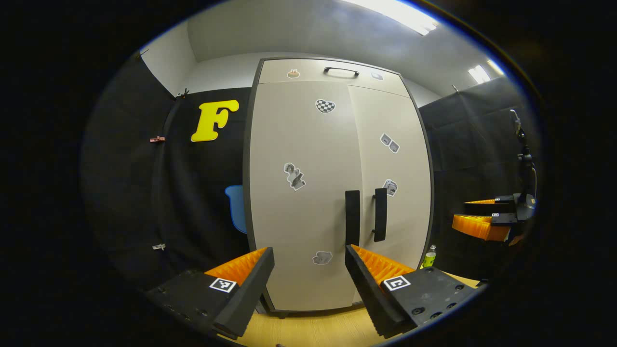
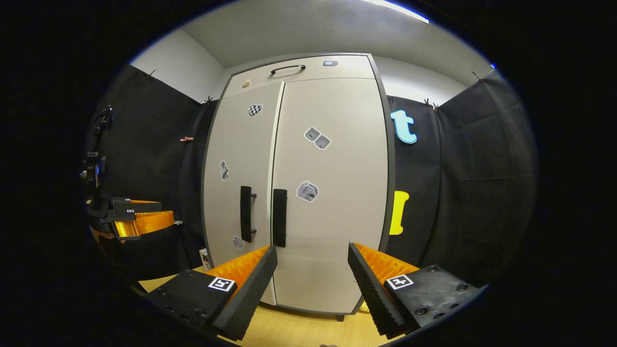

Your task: Grab one shoe with the right hand and put it into the shoe cabinet, grab the other shoe with the left hand and put it into the shoe cabinet; then close the right door with the right hand and the left door with the left hand.

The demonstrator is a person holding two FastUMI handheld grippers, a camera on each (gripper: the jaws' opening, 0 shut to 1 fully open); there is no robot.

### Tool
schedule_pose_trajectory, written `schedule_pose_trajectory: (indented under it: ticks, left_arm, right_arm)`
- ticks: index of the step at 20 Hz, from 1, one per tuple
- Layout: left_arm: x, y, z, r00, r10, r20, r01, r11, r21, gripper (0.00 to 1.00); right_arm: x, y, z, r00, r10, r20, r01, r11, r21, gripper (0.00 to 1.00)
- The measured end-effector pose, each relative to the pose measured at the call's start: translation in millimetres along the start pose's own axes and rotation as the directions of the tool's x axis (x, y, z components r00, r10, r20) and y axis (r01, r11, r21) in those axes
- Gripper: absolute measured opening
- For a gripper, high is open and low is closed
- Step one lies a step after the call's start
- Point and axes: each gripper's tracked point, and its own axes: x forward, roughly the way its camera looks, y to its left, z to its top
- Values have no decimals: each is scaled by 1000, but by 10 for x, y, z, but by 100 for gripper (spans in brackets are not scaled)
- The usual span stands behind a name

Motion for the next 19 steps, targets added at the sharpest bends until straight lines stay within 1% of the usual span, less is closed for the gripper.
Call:
schedule_pose_trajectory:
  ticks: [8,14,19]
  left_arm:
    - [-169,-11,18,1000,-10,5,11,1000,-21,94]
    - [-224,-130,43,1000,-8,4,8,1000,-6,94]
    - [-236,-205,-2,1000,-11,0,11,999,-35,94]
  right_arm:
    - [-96,161,18,1000,19,1,-19,1000,-2,98]
    - [-72,136,51,999,33,10,-33,999,27,98]
    - [-25,105,48,999,43,1,-43,998,42,98]
